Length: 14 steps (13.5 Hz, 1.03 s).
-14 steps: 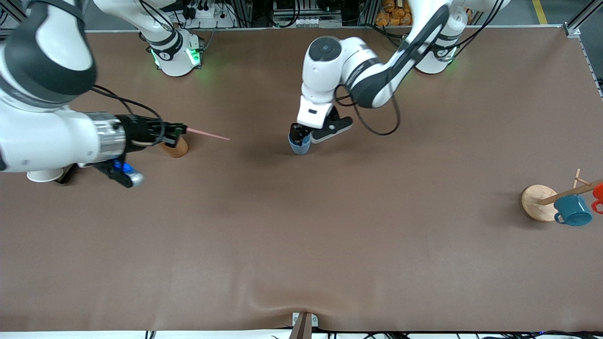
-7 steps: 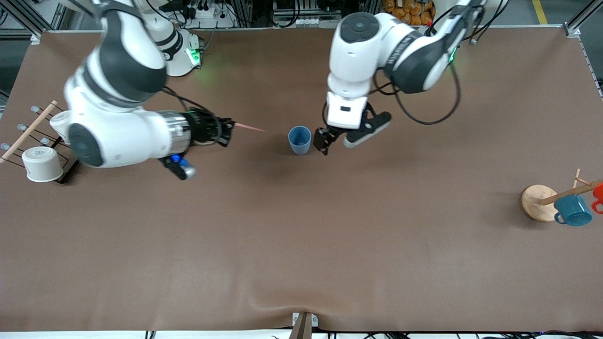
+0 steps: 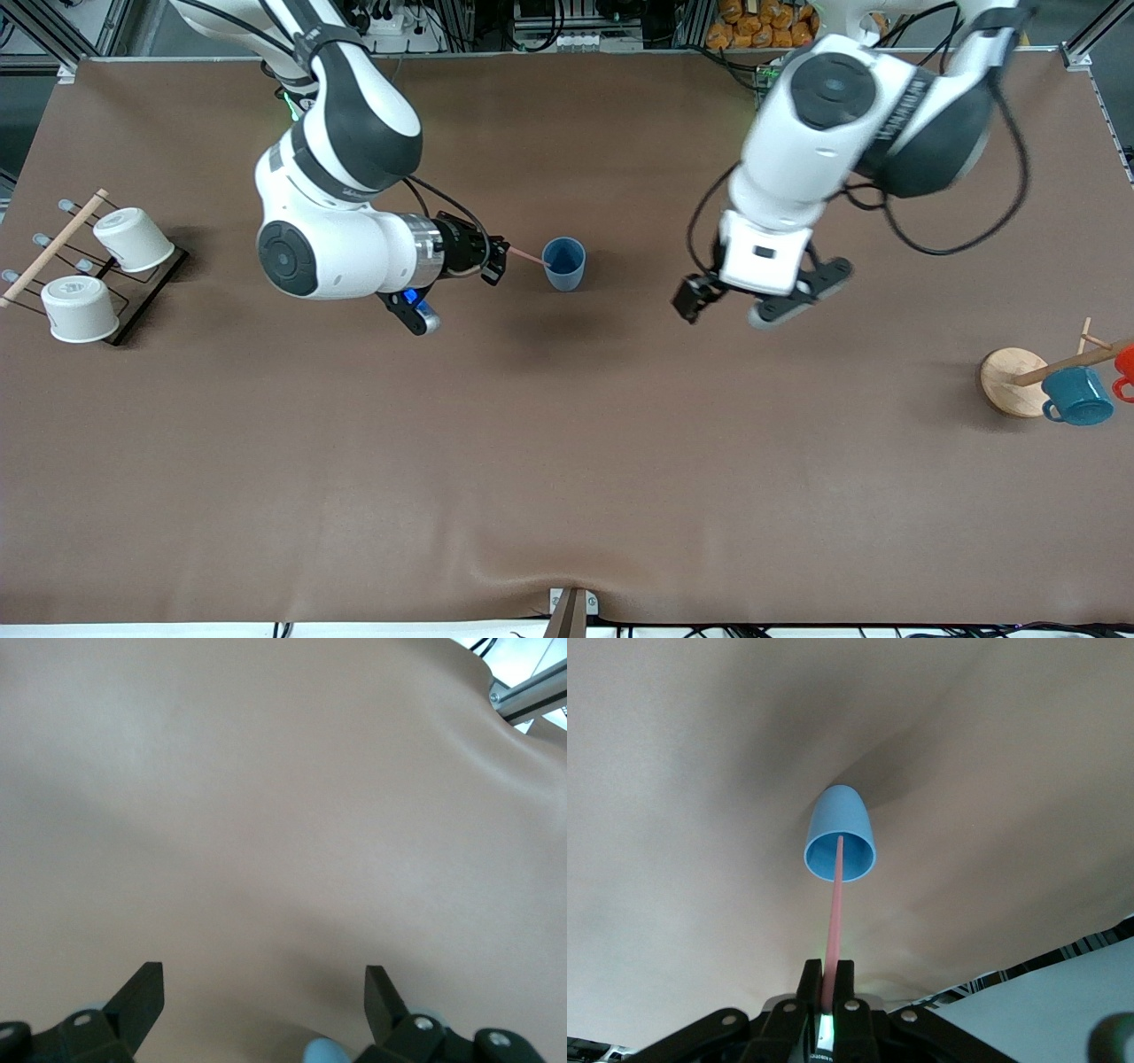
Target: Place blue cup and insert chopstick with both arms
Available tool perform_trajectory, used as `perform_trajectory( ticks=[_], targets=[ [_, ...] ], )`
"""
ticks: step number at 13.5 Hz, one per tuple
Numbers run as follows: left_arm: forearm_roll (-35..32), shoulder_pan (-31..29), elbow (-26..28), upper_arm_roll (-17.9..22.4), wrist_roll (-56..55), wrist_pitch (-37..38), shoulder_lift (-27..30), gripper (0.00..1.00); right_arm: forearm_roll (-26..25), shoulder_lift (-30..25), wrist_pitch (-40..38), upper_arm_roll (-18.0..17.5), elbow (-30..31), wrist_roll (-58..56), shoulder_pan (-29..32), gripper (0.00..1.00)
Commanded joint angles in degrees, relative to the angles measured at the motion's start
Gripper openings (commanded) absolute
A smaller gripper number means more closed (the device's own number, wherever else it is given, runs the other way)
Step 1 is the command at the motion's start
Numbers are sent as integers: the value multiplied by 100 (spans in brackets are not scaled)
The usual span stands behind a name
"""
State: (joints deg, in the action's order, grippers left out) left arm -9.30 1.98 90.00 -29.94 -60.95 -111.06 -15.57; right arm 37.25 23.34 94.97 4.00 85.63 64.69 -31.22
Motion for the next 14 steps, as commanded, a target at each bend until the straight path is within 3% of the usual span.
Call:
perform_trajectory(
  ticks=[1, 6, 7, 9, 12, 14],
  targets=[
    [130, -390, -53, -56, 827, 277, 124, 100, 151, -66, 197, 40, 190, 96, -121, 0],
    [130, -1059, -44, -47, 2173, 611, 344, 100, 151, -75, 284, 40, 392, 140, -306, 0],
    [122, -1147, -53, -39, 2305, 716, 387, 100, 142, -57, 546, 40, 462, 253, -445, 7],
    [130, -1384, -53, -38, 2622, 840, 571, 100, 142, -13, 1074, 49, 708, 508, -630, 98],
    [130, -1517, -71, -12, 2920, 1077, 721, 100, 133, -22, 858, 57, 666, 510, -526, 100],
    [130, -1508, -106, 197, 3438, 1209, 905, 100, 116, -83, 114, 84, 290, 439, -54, 100]
  ],
)
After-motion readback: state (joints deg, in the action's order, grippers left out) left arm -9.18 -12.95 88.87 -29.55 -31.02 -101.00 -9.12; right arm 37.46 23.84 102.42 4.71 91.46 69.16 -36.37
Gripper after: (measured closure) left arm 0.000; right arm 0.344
